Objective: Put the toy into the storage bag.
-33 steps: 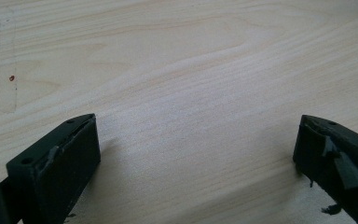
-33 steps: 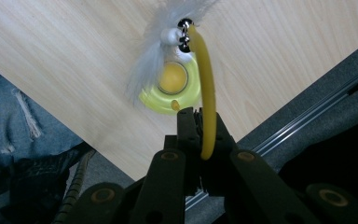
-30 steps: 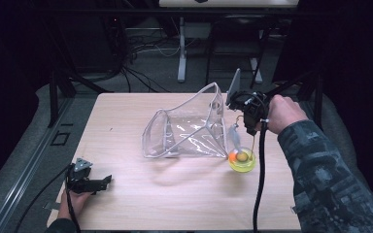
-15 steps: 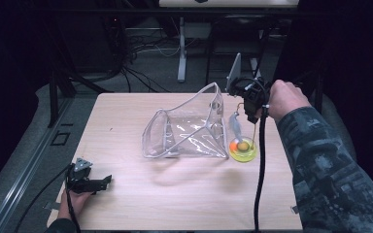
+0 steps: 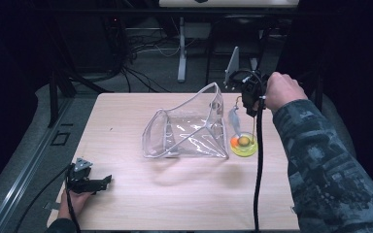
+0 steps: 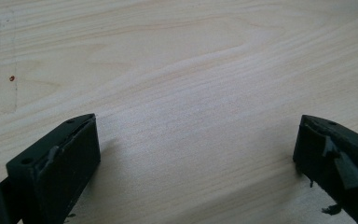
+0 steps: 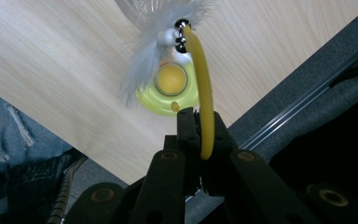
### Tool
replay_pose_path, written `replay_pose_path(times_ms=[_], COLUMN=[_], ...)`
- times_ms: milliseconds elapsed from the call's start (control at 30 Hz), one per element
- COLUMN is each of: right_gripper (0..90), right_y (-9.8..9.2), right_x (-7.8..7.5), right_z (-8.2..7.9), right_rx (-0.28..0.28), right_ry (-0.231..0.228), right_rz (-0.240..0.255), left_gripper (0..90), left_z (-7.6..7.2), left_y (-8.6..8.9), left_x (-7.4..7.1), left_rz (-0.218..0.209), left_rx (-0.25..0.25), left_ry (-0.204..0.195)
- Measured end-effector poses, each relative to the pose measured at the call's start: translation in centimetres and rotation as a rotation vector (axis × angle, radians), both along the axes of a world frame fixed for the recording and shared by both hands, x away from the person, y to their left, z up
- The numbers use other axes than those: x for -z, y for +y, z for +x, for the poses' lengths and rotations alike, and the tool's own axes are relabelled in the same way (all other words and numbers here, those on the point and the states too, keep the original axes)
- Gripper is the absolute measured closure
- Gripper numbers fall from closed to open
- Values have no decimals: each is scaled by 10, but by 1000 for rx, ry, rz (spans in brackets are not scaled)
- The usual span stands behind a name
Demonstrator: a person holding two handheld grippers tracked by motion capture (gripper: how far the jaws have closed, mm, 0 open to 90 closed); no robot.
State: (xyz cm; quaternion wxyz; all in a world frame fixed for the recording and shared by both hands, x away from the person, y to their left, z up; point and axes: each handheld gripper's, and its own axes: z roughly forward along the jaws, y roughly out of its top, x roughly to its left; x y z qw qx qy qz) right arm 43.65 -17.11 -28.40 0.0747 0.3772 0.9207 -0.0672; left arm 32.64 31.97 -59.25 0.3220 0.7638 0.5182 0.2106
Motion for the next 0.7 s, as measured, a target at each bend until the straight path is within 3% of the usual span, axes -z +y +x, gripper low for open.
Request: replay_pose_path(times_ms=[333, 700], right_gripper=[877, 878], right_y=[-1, -21], right_x=[-4, -4], right_z=[11, 28], right_rx=[21, 88], right_ry=[-10, -17], right_rz=[6, 19], left_gripper=[5, 5], left_z=[0, 0], left_y=[0, 0], left_x=[0, 0], left_rz=[1, 0], left_rx=[-1, 0], left_ry=[0, 0])
